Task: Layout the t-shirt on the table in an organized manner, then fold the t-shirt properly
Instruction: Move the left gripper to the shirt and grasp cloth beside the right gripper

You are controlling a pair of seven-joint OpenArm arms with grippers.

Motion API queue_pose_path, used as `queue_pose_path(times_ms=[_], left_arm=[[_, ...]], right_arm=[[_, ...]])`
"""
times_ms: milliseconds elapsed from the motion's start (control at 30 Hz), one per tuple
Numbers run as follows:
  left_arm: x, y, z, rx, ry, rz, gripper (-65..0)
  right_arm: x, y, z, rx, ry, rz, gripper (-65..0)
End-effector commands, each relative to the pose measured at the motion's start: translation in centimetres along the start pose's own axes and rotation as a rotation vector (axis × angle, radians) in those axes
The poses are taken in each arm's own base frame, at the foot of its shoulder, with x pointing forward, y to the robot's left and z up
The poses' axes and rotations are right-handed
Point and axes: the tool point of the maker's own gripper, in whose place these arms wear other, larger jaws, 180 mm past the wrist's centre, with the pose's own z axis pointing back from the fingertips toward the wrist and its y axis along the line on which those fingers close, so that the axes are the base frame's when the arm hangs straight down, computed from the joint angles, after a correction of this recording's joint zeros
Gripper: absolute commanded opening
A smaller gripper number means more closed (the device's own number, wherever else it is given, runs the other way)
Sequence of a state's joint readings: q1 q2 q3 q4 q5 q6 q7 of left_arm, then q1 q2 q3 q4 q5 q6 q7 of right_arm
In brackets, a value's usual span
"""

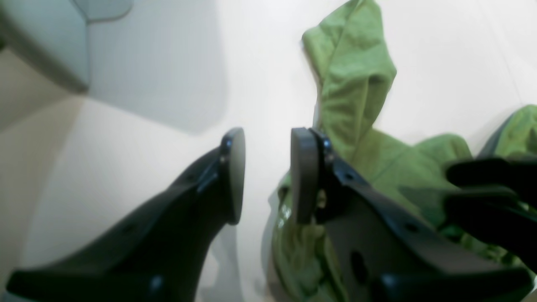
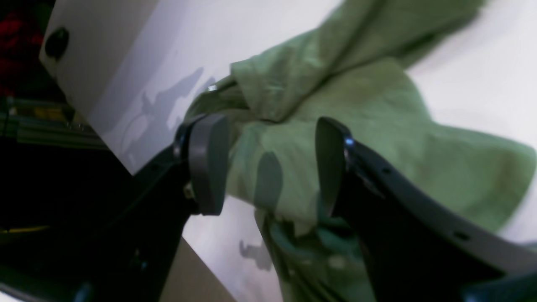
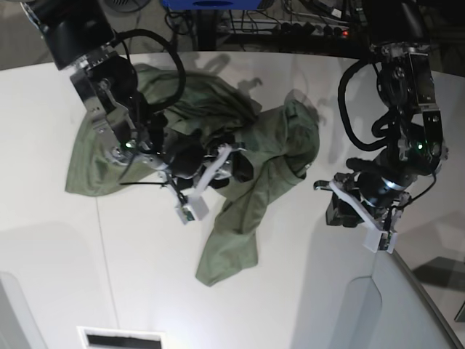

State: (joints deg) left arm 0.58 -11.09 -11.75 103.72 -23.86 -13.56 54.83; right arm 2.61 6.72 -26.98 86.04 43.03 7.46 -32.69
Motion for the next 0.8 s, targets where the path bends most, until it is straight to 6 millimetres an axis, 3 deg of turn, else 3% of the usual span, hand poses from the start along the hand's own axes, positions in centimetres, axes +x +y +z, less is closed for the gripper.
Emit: queue_pose_path(times_ms=[0,200,433,633,767], left_arm=[[-0.4,0.2,-0.5,-0.001,0.013,0.02,-46.1],[-4.6,1.8,-3.7,0.0,0.16,0.106,-46.1],[-4.2,-2.5,-6.1,-0.101,0.105,-0.008,-46.1],[-4.0,-3.1,-8.9,-0.062,0.157,0.063,-46.2],[-3.5,-4.6,-10.1,-0.088,0.17,0.047,-46.2]], right_arm=[[2.0,0.5,0.6,0.02,-0.061,0.02,-33.8],[1.7,0.2,1.4,0.011,-0.065,0.023,-34.1],[1.5,0.3,1.3,0.015,-0.058,0.022,-34.2],[1.3,0.3,1.3,0.016,-0.055,0.017,-34.2],[0.9,0.2,1.3,0.013,-0.049,0.012,-34.2]])
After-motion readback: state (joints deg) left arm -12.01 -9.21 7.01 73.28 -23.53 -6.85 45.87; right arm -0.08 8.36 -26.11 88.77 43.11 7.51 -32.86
